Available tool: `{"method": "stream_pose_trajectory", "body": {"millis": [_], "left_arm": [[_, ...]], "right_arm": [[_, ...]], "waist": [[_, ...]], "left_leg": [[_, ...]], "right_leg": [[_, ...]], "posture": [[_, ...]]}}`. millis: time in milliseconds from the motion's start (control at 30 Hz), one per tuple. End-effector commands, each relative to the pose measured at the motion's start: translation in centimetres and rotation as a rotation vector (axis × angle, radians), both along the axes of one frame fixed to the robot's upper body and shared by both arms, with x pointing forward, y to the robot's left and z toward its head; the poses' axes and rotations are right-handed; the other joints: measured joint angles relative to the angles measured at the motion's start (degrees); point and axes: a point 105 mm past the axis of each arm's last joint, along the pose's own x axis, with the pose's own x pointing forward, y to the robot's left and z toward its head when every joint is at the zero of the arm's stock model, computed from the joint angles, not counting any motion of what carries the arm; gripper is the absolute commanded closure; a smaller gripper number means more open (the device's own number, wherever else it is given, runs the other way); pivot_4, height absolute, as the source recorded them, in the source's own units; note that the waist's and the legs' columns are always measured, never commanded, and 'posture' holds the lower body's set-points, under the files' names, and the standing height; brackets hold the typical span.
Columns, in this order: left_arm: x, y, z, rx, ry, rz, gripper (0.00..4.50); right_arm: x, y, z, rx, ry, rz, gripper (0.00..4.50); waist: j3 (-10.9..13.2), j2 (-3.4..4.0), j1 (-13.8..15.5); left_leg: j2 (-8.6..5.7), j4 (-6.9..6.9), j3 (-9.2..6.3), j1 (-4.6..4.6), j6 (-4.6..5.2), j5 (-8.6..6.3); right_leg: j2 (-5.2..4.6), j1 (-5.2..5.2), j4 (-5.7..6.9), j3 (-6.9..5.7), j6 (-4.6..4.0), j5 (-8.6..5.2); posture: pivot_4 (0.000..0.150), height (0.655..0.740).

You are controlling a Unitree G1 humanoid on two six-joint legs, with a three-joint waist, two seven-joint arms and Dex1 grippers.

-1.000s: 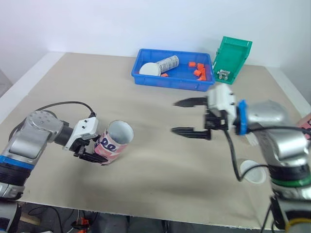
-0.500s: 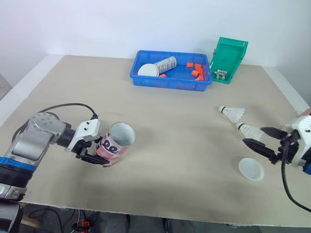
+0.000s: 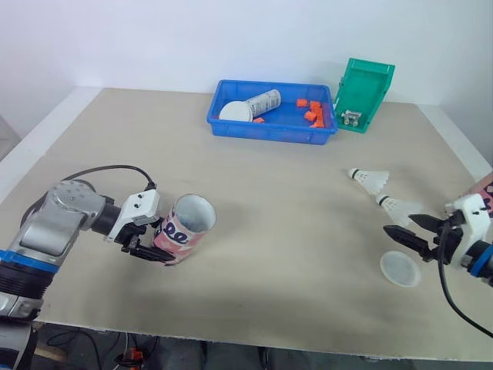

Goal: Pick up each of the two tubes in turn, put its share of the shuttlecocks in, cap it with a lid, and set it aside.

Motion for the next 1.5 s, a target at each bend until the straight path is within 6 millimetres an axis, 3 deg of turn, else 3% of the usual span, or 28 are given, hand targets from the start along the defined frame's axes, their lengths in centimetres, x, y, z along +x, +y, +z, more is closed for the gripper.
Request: {"method": "stream_pose_trajectory", "body": {"millis": [33,167,267,333,500,667,900,1033,1133,1233,1400,1500], "left_arm": [[-0.4,-0.4,-0.3,-0.001,0.008,-0.018,1.29],[-0.4,-0.5,-0.3,-0.002,0.008,-0.018,1.29],[-0.4,-0.5,-0.3,-0.001,0.007,-0.018,1.29],[-0.4,-0.5,-0.2,-0.001,0.003,-0.016,1.29],[-0.4,-0.5,-0.2,0.001,-0.001,-0.014,1.29],[-0.4,-0.6,-0.3,-0.001,-0.001,-0.020,1.29],[-0.2,-0.9,-0.4,-0.001,-0.005,-0.028,1.29],[-0.1,-1.0,-0.3,-0.004,-0.008,-0.030,1.29],[-0.1,-1.0,-0.4,-0.004,-0.008,-0.030,1.29],[0.0,-1.1,-0.4,-0.003,-0.009,-0.032,1.29],[0.1,-1.4,-0.3,-0.006,-0.013,-0.041,1.29],[0.1,-1.4,-0.3,-0.007,-0.014,-0.040,1.29]], "right_arm": [[1.1,-0.7,0.4,-0.012,-0.032,-0.037,0.34],[2.3,-1.4,0.1,-0.029,-0.042,-0.081,0.34],[3.1,-1.5,0.2,-0.024,-0.050,-0.092,1.14],[3.2,-1.0,0.4,-0.021,-0.069,-0.071,1.96],[2.8,-1.5,0.6,-0.036,-0.077,-0.094,4.47],[1.9,-0.6,3.3,-0.093,-0.143,-0.051,4.47],[1.2,6.3,9.2,-0.288,-0.308,0.215,4.47],[0.7,13.2,12.7,-0.331,-0.473,0.484,4.47],[-0.8,19.8,12.0,-0.329,-0.504,0.808,4.47],[-2.6,24.4,10.5,-0.326,-0.492,1.085,4.47],[-3.2,28.1,9.3,-0.414,-0.514,1.372,4.47],[-2.1,29.1,9.4,-0.454,-0.532,1.403,4.47]], "waist": [[0.0,0.01,0.0],[0.0,0.02,0.0],[0.0,0.03,0.0],[0.0,0.03,0.0],[0.0,0.03,0.0],[0.0,0.07,0.1],[0.0,0.24,0.1],[0.0,0.24,0.0],[0.0,0.27,-0.1],[0.0,0.19,0.1],[0.0,0.16,0.4],[0.0,0.11,0.5]], "left_leg": [[0.00,0.00,0.01,0.00,0.00,0.00],[-0.02,0.00,0.04,0.00,0.00,0.00],[-0.02,0.00,0.03,0.00,0.01,0.00],[-0.03,0.00,0.03,-0.01,0.01,0.00],[-0.04,-0.01,0.02,-0.04,0.01,0.00],[-0.05,-0.01,0.01,-0.04,0.01,0.00],[-0.03,-0.01,0.00,-0.03,0.01,0.00],[-0.05,0.03,0.03,-0.04,0.01,0.00],[-0.03,0.00,0.08,-0.03,0.01,0.00],[0.05,-0.02,0.02,-0.06,0.01,0.00],[-0.03,0.00,0.09,-0.22,0.01,0.00],[0.01,0.01,0.06,-0.18,0.02,0.01]], "right_leg": [[0.00,0.00,-0.01,0.00,0.00,0.00],[-0.03,-0.01,-0.01,0.02,0.02,0.02],[-0.02,-0.01,-0.01,0.01,0.02,0.01],[-0.02,0.00,-0.01,0.02,0.05,0.00],[-0.02,0.00,-0.01,0.02,0.08,-0.03],[-0.02,0.00,-0.01,0.02,0.09,-0.03],[-0.02,0.00,-0.01,0.01,0.09,-0.01],[-0.07,0.00,-0.02,0.02,0.09,-0.01],[-0.10,-0.05,-0.02,0.00,0.06,0.01],[-0.02,-0.05,-0.02,-0.06,0.02,-0.05],[-0.15,-0.14,-0.05,-0.06,0.10,-0.11],[-0.14,-0.11,-0.03,-0.18,0.06,-0.06]], "posture": [[0.150,0.7038],[0.150,0.7038],[0.150,0.7038],[0.150,0.7038],[0.150,0.7038],[0.150,0.7038],[0.150,0.7038],[0.150,0.7038],[0.150,0.7038],[0.150,0.7038],[0.150,0.7038],[0.150,0.7038]]}}
